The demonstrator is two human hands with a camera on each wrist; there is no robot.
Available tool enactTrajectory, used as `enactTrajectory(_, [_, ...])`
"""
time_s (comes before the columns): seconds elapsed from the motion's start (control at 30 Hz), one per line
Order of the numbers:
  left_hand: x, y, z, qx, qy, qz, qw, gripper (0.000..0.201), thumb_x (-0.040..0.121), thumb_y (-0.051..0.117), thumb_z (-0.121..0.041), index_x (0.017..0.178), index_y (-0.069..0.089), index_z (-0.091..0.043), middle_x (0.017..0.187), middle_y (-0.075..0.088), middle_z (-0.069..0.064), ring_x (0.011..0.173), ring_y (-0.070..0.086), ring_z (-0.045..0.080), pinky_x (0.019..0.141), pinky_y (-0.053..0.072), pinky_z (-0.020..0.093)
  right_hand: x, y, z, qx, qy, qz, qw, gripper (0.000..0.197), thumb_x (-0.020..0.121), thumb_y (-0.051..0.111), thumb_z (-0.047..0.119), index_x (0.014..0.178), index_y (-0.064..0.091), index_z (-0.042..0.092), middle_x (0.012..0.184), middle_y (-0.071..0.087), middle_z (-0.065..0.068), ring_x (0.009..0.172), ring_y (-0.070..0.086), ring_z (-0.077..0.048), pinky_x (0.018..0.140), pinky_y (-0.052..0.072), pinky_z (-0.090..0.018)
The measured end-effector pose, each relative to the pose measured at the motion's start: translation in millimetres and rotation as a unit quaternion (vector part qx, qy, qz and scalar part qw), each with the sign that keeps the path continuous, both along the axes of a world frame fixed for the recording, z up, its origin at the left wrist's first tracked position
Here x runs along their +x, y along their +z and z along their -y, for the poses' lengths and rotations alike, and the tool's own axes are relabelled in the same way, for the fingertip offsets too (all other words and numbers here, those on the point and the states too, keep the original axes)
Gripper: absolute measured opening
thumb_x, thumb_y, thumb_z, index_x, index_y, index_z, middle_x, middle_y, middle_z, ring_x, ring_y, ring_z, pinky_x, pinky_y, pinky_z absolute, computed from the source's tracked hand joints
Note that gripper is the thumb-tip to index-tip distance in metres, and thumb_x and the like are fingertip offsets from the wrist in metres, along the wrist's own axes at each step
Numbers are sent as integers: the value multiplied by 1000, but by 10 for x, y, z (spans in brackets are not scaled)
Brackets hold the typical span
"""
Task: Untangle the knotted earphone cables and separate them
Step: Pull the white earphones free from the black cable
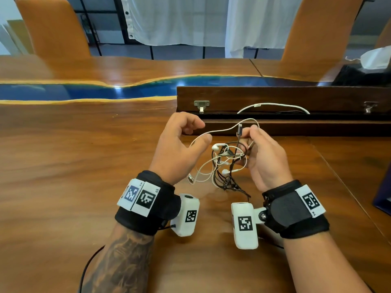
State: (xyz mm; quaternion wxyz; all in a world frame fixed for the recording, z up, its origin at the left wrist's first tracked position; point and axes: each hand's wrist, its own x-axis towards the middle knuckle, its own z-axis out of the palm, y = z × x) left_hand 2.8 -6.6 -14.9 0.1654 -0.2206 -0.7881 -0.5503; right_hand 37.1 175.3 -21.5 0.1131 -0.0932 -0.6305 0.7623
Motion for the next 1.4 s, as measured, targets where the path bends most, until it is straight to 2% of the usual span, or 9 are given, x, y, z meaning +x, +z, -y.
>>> enactTrajectory(0.1, [44,19,-58,-4,-26,-8,1000,18,86,74,-22,95,61,-17,92,59,-2,83,53,7,75,41,14,6,13,6,-6,6,-4,1000,34,110,37,29,92,65,20,65,54,8,60,55,-8,58,47,-29])
enactTrajectory(0.3, [20,-52,-60,-128,-78,80,985,15,92,70,-22,107,69,-26,101,67,-13,90,60,0,72,41,6,-14,-8,3,-6,34,-24,999,36,110,35,29,93,64,16,68,51,4,62,51,-11,57,45,-28])
enactTrajectory(0.47, [17,-90,-82,-152,-81,95,980,8,95,65,-22,89,69,-25,82,68,-8,74,60,10,71,52,28,-11,-21,2,13,51,-16,998,32,109,38,26,97,65,16,68,53,4,62,54,-10,56,46,-27])
enactTrajectory(0.6, [-6,-126,-81,-149,-43,99,983,11,100,58,-23,92,65,-23,83,65,-9,73,57,7,69,50,27,-15,-32,-8,26,61,-28,997,14,90,59,18,103,61,20,85,64,-2,76,65,-14,59,52,-31])
enactTrajectory(0.7, [-40,-133,-53,-139,-15,104,985,12,103,53,-24,96,63,-20,84,63,-7,76,56,10,68,45,27,-24,-41,6,56,56,-39,996,28,87,68,24,112,57,22,107,70,-5,93,71,-16,71,57,-32])
enactTrajectory(0.8, [-55,-135,-36,-135,-5,110,985,13,103,52,-23,97,62,-19,85,62,-6,79,57,12,71,46,28,-9,-49,40,138,27,-70,988,14,94,68,25,99,56,22,114,69,2,103,69,-14,85,58,-36])
enactTrajectory(0.9, [-55,-142,-36,-121,-7,122,985,11,103,53,-20,96,62,-18,84,61,-6,77,57,12,70,46,27,-6,-92,45,238,73,-79,965,12,91,72,20,84,62,19,111,70,7,106,67,-7,93,54,-36])
enactTrajectory(1.1, [-64,-157,-33,-91,-1,138,986,12,102,53,-17,93,61,-20,82,61,-5,76,56,14,70,46,30,-1,-140,57,270,111,-48,955,24,88,74,6,101,67,25,103,74,3,98,72,-13,93,58,-45])
enactTrajectory(1.4, [-31,-122,-14,-113,-51,105,987,12,99,61,-19,93,71,-23,90,65,-7,84,57,7,74,44,15,-8,-127,36,254,66,-74,962,15,93,69,9,94,57,18,85,75,-4,80,74,-13,77,60,-33])
